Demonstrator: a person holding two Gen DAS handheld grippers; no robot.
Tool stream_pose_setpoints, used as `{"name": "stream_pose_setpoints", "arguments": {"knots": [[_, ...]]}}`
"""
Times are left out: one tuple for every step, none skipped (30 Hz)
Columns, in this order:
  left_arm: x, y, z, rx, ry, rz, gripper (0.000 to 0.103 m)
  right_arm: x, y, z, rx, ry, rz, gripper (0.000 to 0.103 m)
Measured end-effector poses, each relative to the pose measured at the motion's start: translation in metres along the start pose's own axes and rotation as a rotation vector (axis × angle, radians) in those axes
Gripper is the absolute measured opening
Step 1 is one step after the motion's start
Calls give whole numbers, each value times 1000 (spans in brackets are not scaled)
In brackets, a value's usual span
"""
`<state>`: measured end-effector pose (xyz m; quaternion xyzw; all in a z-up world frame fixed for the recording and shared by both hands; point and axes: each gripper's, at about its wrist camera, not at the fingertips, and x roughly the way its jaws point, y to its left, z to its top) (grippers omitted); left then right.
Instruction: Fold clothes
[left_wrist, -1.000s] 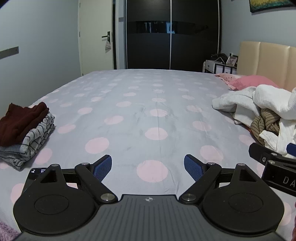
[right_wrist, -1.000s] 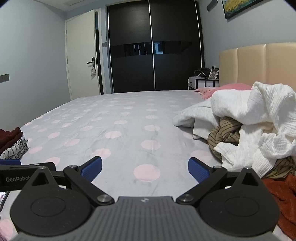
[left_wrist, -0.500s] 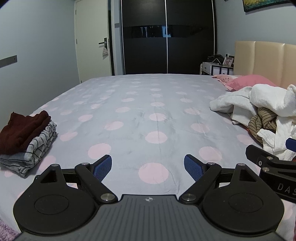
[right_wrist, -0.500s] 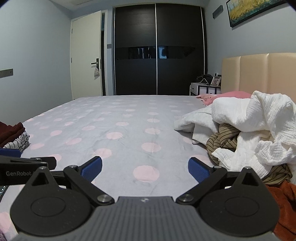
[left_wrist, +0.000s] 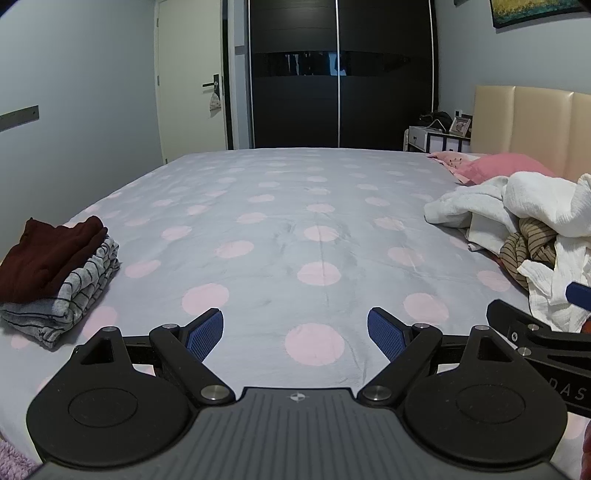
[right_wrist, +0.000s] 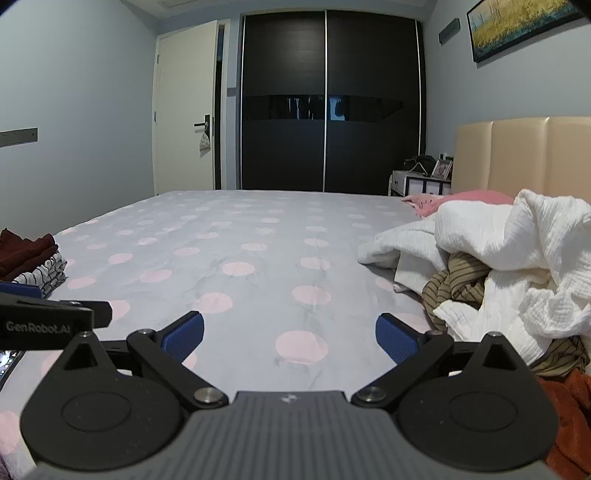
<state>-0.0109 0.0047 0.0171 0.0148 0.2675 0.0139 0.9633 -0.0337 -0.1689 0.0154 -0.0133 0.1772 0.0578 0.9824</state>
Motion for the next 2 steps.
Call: {"name": "stream_pose_setpoints", "arguments": {"knots": [[0,0,0,0,-2,1,86,1,0,0,3,2,1,100],[0,1,0,0,-4,3,86,1,0,0,5,5,2,100]]}}
